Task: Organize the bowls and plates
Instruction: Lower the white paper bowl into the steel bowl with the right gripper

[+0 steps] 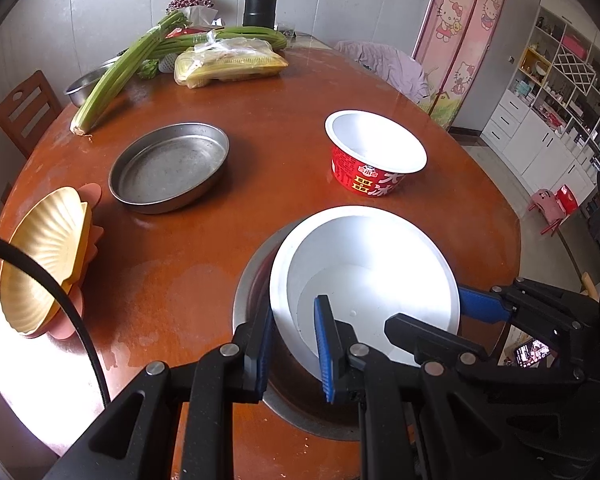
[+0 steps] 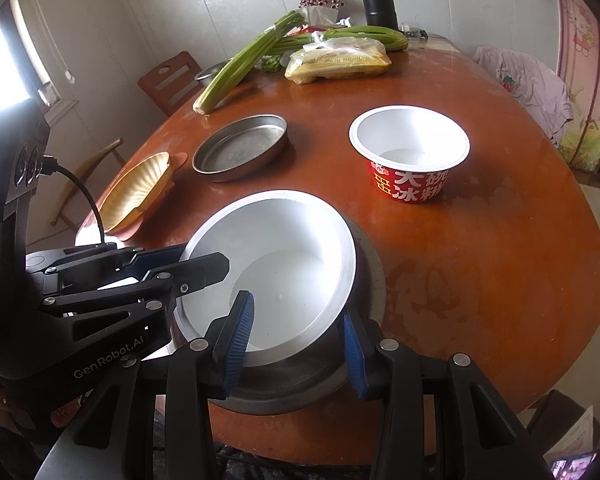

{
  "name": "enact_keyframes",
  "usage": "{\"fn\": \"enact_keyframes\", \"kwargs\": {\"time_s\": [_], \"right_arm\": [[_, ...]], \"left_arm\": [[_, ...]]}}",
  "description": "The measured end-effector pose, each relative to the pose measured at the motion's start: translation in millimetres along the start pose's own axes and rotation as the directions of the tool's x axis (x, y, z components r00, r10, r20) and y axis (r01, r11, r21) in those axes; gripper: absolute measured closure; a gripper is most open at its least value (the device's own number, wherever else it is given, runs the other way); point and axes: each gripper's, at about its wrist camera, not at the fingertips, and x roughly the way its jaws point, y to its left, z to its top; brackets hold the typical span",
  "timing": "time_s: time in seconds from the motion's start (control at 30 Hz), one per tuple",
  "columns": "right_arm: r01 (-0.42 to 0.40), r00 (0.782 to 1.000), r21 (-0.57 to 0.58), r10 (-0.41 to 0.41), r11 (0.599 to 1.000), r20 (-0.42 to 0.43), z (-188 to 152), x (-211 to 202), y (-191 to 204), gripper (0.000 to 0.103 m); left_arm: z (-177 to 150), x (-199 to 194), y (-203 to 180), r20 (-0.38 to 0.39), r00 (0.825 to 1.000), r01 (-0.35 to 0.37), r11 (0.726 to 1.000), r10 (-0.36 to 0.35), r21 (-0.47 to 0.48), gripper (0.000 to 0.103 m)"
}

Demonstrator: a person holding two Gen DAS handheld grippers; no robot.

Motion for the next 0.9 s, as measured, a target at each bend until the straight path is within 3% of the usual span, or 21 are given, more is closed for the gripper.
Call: {"fn": "enact_keyframes", "kwargs": {"time_s": [0.9], "right_arm": [[0.057, 0.998, -0.030, -0.057, 0.998, -0.001, 2.5, 3.3, 0.6, 0.058]], "left_arm": [[-1.1, 7.6, 7.5, -0.032, 0.999, 0.005, 1.000, -0.006, -0.016, 0.082]]}}
